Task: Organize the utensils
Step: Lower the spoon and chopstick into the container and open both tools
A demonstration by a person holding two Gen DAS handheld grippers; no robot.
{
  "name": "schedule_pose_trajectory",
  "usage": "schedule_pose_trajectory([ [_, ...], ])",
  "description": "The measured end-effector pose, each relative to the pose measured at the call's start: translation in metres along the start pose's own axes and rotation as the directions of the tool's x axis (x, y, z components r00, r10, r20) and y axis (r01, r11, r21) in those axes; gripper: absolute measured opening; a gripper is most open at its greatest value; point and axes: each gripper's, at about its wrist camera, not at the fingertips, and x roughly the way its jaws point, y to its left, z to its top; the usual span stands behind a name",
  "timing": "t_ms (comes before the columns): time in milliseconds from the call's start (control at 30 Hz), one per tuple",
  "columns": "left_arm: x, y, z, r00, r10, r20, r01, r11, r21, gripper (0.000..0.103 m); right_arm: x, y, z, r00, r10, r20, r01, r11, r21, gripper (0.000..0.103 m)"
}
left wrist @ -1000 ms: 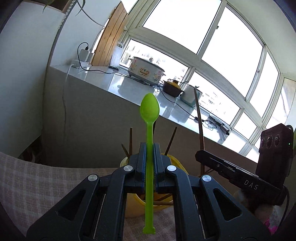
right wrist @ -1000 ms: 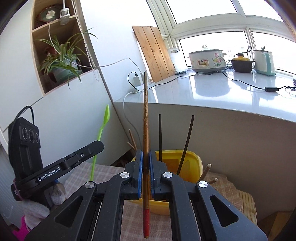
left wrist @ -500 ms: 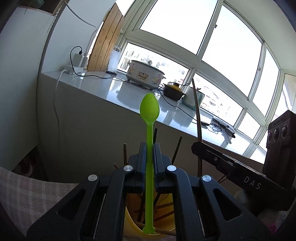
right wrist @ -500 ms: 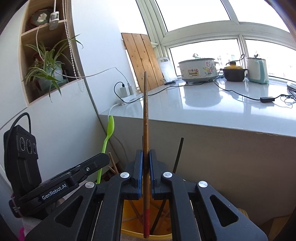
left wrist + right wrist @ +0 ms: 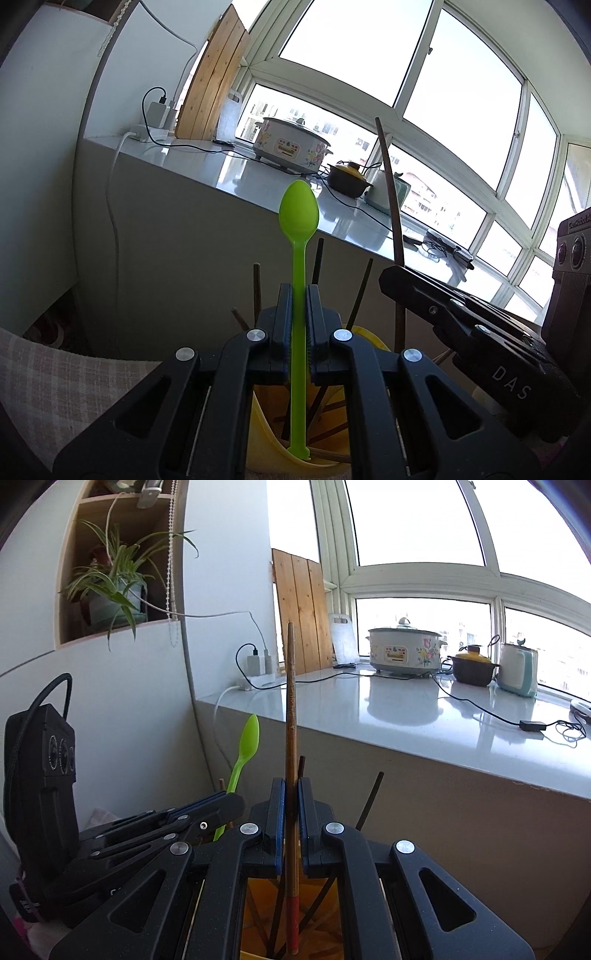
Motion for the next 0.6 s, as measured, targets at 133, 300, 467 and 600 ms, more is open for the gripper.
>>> schedule_pose_trajectory([
  [133,-0.003,0.003,0.0,1.0,-0.003,-0.01,0.003,1.0,-0.009,0.005,0.0,0.002,-0.003,1.0,0.005,0.002,-0.005,1.0,-0.026,0.005],
  [300,-0.009,0.001,0.0,1.0,-0.007,-0.013,0.007,1.0,-0.003,0.005,-0.001,-0.001,-0.007,1.0,0.003,-0.02,-0.004,1.0,-0.024,0.005],
  [467,-0.015,-0.007,-0.002,1.0,-0.012,-0.015,0.012,1.0,0.016,0.005,-0.009,-0.009,-0.008,0.999,-0.018,-0.041,0.018,1.0,0.003,0.005],
  [600,-0.019,-0.012,-0.004,1.0,-0.015,-0.021,0.015,0.999,0.03,0.005,-0.015,-0.014,-0.011,0.998,-0.028,-0.056,0.029,0.999,0.017,0.005],
])
